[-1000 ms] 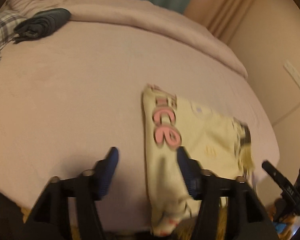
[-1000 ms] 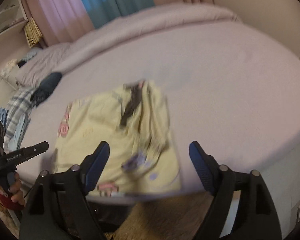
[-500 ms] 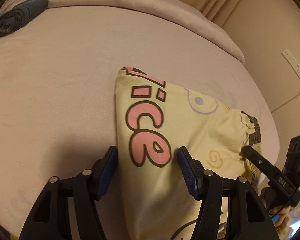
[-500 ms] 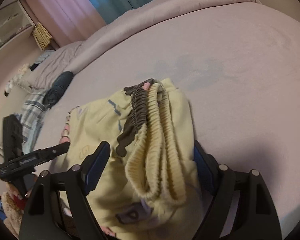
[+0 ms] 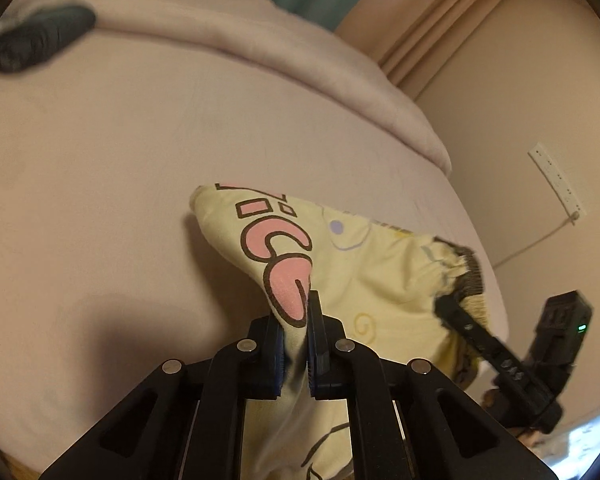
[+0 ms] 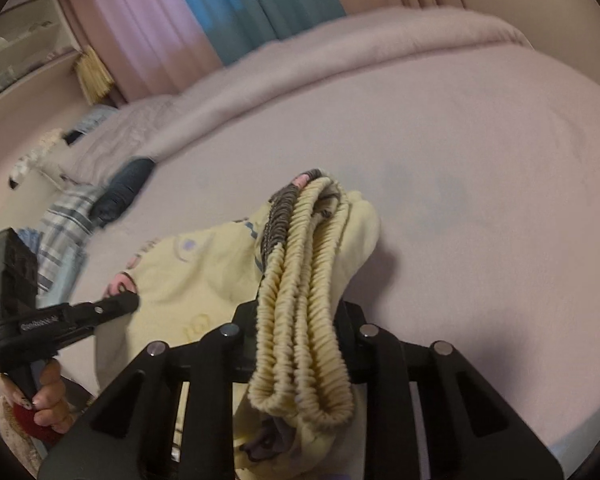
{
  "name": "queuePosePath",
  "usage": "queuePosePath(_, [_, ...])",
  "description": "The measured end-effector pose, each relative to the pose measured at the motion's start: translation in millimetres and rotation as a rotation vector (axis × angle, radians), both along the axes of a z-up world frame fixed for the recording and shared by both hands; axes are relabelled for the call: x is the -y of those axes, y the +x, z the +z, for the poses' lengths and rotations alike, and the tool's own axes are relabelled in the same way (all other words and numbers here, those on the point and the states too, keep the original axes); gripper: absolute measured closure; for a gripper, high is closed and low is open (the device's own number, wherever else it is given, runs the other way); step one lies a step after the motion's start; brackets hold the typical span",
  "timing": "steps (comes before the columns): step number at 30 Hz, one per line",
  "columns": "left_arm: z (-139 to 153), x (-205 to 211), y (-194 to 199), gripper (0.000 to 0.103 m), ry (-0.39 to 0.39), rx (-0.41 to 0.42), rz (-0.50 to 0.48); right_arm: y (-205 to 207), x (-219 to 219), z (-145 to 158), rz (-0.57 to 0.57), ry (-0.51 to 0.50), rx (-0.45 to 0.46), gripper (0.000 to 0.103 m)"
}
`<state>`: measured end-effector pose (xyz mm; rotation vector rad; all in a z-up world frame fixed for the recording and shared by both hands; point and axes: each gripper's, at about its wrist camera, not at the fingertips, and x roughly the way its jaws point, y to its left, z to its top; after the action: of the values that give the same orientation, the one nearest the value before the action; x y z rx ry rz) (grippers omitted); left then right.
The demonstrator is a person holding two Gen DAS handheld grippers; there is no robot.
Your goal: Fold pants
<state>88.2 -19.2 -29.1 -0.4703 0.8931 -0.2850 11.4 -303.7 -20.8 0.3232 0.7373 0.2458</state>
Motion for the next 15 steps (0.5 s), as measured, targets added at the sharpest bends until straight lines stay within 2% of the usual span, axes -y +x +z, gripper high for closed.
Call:
queuePosePath(4, [15,-16,6,0.097,-0.001,0.036,0.028,16,-13,21,0.018,-0.027,0.056,0.079])
queuePosePath(7, [8,-27,18,0.097,0.035,0.016,0.067,35,-20,20,0.04,-0.01,0.045,0.079])
queuePosePath(9, [-6,-28,31,0.097,0.047,-0.033,0.087,47,-26,9,0.046,-0.008,0.008,0.078])
queuePosePath(13, [-39,-29,44,0.097,0.088,-0.128,0.101,64,-40,-28,0.027,-0.109,-0.103,0.077])
queuePosePath(15, [-49,-27,45,0.096,0.111,-0.142,0.094,70,-41,-46,-0.006,-0.156,-0.15,0.071])
